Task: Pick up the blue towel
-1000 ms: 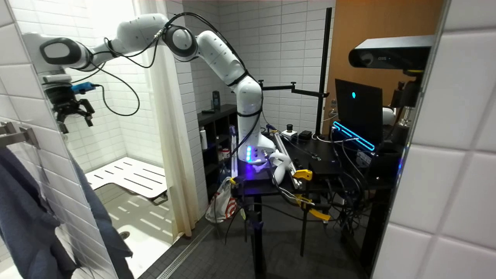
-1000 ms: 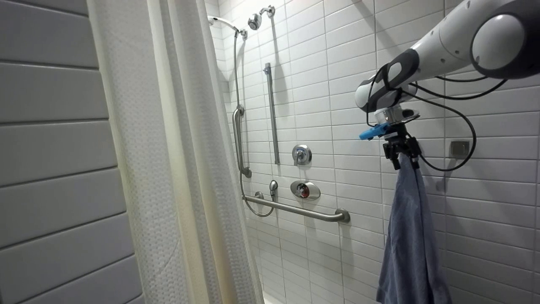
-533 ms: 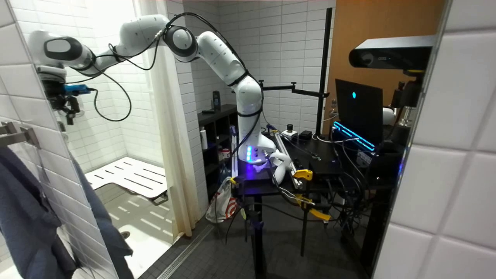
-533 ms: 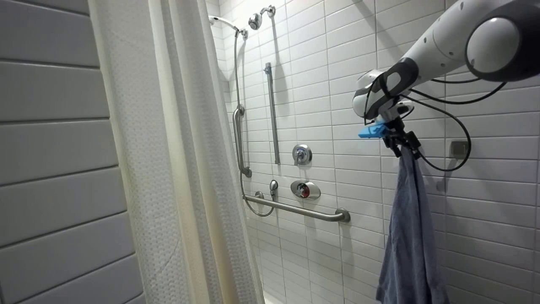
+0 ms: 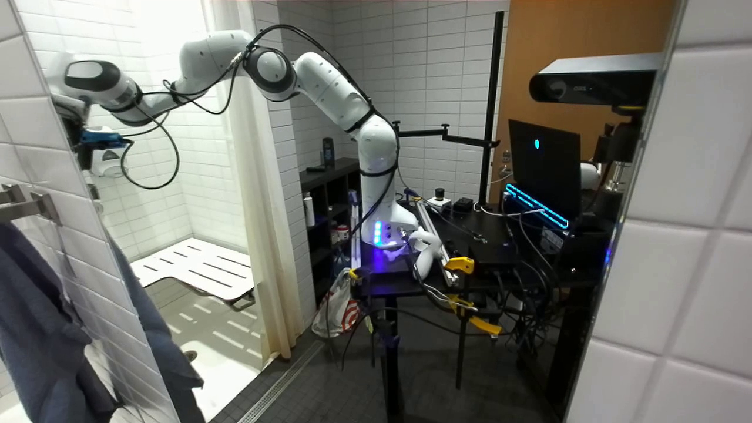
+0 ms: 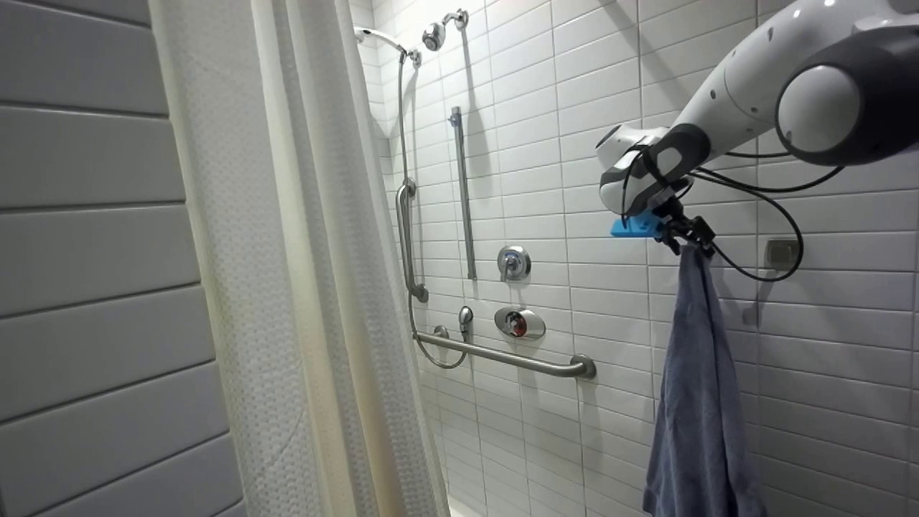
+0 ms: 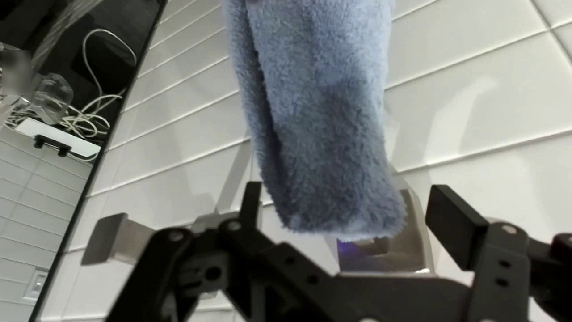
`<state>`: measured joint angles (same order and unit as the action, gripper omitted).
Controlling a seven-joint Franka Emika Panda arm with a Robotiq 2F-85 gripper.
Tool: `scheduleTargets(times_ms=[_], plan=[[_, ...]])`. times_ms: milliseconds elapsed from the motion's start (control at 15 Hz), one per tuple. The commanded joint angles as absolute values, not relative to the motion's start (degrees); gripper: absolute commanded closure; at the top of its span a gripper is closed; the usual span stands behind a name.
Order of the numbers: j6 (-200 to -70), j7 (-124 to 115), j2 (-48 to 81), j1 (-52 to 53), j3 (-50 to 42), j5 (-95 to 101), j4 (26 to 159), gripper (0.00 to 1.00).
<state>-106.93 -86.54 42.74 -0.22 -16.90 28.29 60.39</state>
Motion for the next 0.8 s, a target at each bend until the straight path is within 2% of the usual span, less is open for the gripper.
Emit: scheduleTargets(times_ms=[0,267,333,533,733], plan=[[-105.7,-81.8,46.7,-1.8,-16.5,27.0,53.4,0.39],[-102.9,-79.1,46.2,-1.8,-15.7,26.8,52.4,0.67],[-103.3,-77.9,45.1,-1.4,-15.4,27.1,53.3,0.72],[-105.9,-74.3,40.4,-0.1,-14.9,28.2,57.7,0.76],[-110.2,-71.3,35.6,1.1,-14.2,28.7,60.7,0.98]])
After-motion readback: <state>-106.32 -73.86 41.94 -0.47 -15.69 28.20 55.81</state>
